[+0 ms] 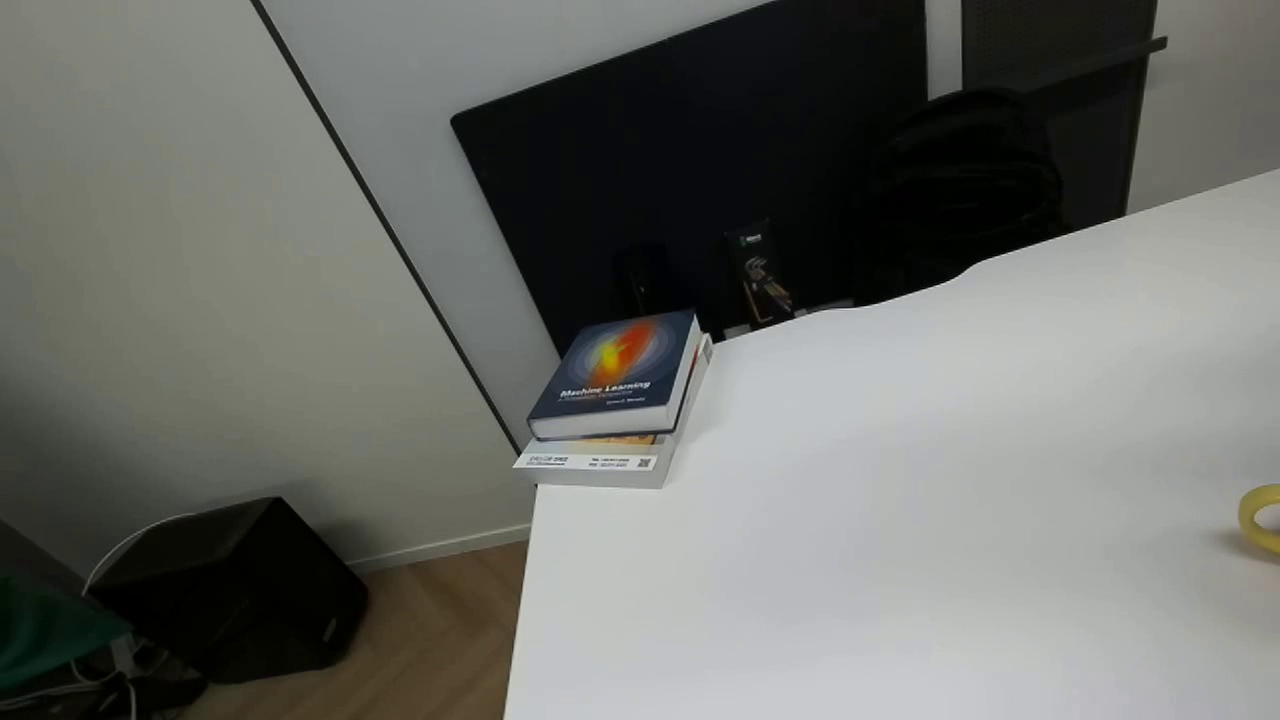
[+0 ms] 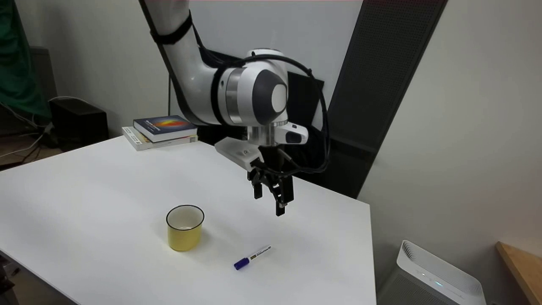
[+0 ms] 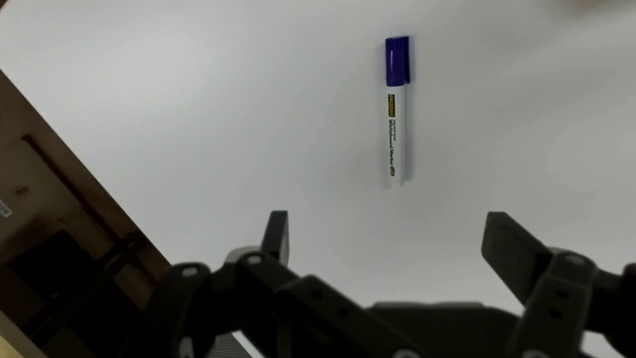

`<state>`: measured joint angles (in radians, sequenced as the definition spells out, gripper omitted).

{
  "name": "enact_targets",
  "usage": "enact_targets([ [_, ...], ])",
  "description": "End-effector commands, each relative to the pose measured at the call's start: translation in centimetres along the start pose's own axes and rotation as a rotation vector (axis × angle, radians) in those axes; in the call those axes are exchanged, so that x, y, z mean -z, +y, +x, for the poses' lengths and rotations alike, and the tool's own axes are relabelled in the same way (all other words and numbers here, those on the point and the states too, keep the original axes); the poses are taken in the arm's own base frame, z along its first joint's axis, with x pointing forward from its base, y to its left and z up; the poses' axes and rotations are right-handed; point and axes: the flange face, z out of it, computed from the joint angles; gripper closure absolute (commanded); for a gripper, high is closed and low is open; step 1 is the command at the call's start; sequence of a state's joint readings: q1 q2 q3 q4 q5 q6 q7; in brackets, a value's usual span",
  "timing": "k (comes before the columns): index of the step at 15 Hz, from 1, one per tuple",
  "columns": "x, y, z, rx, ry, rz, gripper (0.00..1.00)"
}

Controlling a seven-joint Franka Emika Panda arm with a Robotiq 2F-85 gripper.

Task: Pick up the marker from the table and put it in the cup

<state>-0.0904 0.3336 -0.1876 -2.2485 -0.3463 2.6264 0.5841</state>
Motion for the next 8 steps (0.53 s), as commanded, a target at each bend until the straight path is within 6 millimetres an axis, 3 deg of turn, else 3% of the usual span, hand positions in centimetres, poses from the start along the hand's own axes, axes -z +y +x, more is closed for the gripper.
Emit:
enact_targets([
  [1, -2.5, -1.7, 0.7, -0.059, 0.005, -0.005, 0.00],
  [8, -6.7, -1.4, -0.6, -0.206, -0.050, 0.098, 0.00],
])
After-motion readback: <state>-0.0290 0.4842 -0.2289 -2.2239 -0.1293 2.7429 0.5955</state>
